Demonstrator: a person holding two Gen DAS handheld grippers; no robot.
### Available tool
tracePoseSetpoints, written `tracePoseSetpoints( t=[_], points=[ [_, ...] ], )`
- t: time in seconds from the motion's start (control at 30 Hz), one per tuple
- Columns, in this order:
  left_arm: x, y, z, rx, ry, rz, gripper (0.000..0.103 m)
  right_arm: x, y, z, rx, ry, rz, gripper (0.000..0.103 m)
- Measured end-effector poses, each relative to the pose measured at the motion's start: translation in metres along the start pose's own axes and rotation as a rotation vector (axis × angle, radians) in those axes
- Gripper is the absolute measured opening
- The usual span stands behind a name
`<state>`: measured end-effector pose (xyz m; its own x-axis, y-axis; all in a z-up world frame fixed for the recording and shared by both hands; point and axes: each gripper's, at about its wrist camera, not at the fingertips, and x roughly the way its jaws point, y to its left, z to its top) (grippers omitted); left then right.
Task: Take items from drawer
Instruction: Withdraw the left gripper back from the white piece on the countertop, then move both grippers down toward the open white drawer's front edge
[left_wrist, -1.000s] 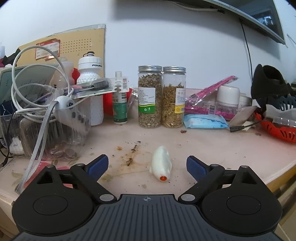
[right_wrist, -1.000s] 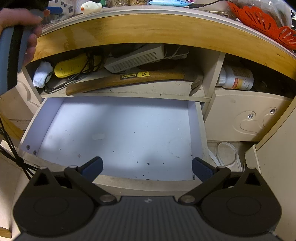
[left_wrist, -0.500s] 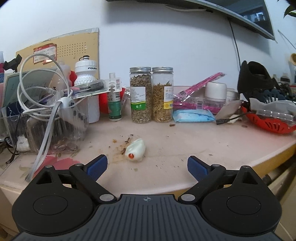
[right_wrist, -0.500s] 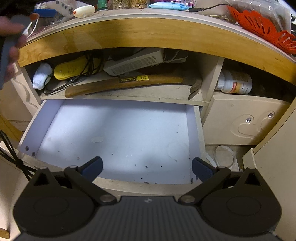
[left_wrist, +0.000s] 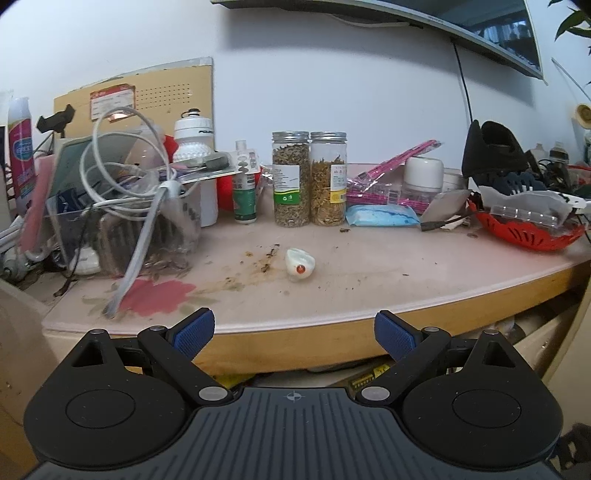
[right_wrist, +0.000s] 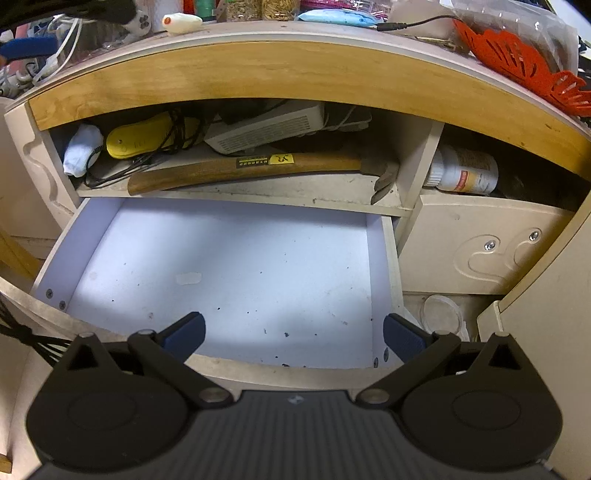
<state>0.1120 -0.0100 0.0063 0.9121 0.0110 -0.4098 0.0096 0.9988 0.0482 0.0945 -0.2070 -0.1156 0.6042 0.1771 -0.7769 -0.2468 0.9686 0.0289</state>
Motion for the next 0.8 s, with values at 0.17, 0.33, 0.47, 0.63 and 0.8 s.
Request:
tracePoseSetpoints(
  t=[0.17,0.33,0.47,0.63,0.8],
  points=[
    [-0.018,0.003,-0.004,0.004,0.013,-0.005,0.096,0.000,0.002,0.000,-0.009,-0.004,-0.007,0.103],
    [-0.031,0.006,-0.012,0.017,0.039,-0.013,0.096,-0.003,0.004,0.001,-0.020,-0.015,-0.006,0.103],
    [-0.040,0.012,-0.021,0.008,0.067,-0.016,0.096,-0.003,0.005,0.002,-0.028,-0.018,-0.008,0.103],
    [-0.052,0.014,-0.031,0.011,0.090,-0.015,0.096,-0.003,0.005,0.002,-0.034,-0.019,-0.013,0.103],
    [-0.061,0.017,-0.037,-0.008,0.114,-0.019,0.096,-0.003,0.006,0.001,-0.042,-0.016,-0.015,0.103]
  ],
)
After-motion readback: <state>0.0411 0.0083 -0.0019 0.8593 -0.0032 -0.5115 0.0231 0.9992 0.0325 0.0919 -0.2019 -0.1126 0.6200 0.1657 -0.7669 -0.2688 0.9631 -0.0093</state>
